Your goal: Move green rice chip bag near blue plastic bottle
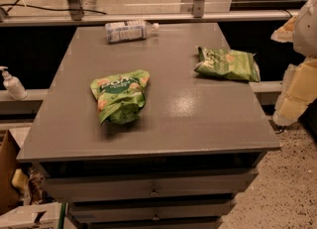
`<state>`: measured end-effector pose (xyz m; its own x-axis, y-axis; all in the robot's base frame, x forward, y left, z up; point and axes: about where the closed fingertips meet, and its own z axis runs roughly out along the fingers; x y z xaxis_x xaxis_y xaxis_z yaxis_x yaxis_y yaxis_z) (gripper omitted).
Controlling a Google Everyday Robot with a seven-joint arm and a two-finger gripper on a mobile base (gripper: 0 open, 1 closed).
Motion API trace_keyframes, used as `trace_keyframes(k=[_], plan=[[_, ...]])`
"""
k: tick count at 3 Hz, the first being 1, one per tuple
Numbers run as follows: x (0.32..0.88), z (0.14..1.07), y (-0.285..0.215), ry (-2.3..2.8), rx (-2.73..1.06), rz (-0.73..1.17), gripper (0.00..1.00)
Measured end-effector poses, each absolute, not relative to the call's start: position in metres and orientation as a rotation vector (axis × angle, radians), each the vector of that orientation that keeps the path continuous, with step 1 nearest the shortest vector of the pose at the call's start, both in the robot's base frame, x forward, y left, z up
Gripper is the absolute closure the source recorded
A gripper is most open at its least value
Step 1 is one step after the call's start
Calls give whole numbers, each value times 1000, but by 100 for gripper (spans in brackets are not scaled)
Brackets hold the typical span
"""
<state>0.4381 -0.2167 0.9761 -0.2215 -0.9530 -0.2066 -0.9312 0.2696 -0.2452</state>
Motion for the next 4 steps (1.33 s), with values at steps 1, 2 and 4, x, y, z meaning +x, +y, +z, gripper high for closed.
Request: trace_keyframes(k=[1, 2, 4], plan=[[437, 974, -210, 2212, -1724, -102, 0], [442, 961, -185, 2168, -1709, -15, 0], [464, 937, -89, 2008, -1743, 249, 0]])
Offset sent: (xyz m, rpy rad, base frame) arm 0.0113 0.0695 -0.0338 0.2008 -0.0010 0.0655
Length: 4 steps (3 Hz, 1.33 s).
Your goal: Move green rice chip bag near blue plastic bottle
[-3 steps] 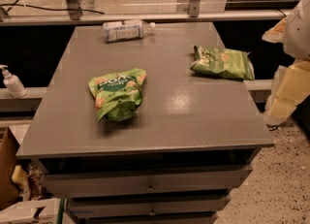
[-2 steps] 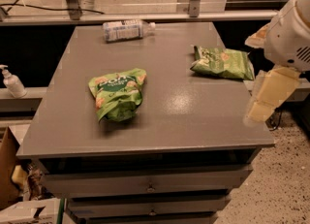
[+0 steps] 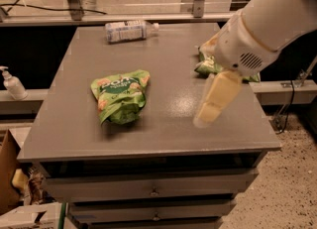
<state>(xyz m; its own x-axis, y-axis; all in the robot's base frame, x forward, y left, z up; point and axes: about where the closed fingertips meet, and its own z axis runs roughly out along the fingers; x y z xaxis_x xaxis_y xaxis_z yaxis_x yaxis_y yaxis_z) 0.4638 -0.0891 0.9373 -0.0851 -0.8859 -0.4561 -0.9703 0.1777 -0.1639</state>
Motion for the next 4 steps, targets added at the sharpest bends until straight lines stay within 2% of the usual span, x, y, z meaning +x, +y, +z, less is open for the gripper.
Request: trace_keyframes(k=[1, 3, 4], plan=[[475, 917, -55, 1940, -1757, 354, 0], [473, 902, -46, 1901, -1736, 399, 0], [483, 890, -21, 1824, -1734, 440, 0]])
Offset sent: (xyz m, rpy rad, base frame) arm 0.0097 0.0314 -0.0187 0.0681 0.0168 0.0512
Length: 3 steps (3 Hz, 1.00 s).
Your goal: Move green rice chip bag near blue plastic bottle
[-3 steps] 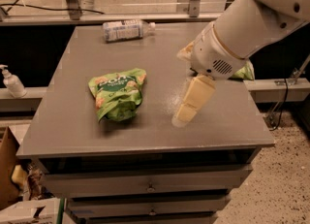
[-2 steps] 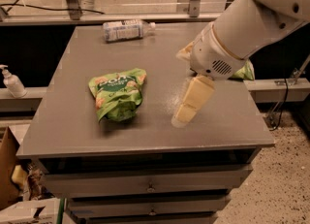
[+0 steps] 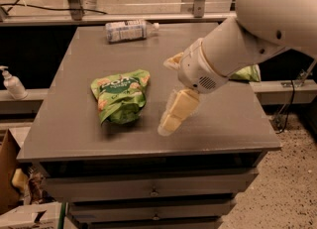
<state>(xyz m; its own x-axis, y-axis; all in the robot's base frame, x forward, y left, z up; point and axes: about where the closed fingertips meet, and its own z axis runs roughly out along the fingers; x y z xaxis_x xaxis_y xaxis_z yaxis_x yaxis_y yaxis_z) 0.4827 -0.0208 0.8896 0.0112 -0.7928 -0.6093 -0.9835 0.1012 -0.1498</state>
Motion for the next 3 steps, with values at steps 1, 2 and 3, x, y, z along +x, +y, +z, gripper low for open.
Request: trace_keyframes(k=[1, 2, 3], plan=[[496, 883, 8, 1753, -1747, 466, 0], [511, 878, 28, 1712, -1756, 484, 0], [518, 867, 45, 1696, -1760, 509, 0]])
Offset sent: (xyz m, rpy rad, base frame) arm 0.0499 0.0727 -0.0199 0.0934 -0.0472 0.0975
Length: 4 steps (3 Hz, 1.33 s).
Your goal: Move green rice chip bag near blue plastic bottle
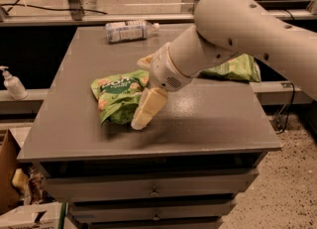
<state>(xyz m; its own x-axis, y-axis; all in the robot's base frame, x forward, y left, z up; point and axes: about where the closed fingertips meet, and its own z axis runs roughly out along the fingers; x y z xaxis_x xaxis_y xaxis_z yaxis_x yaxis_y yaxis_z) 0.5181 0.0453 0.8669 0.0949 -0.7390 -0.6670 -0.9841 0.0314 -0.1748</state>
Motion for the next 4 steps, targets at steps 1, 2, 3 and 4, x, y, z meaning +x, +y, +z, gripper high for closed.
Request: trace_keyframes(k=[1, 2, 3, 4], plan=[[520, 858, 52, 1692, -1757, 522, 18], [520, 856, 51, 1699, -1756, 519, 42], [521, 863, 44, 1709, -1748, 497, 64], [526, 880, 32, 1716, -1719, 460, 88]])
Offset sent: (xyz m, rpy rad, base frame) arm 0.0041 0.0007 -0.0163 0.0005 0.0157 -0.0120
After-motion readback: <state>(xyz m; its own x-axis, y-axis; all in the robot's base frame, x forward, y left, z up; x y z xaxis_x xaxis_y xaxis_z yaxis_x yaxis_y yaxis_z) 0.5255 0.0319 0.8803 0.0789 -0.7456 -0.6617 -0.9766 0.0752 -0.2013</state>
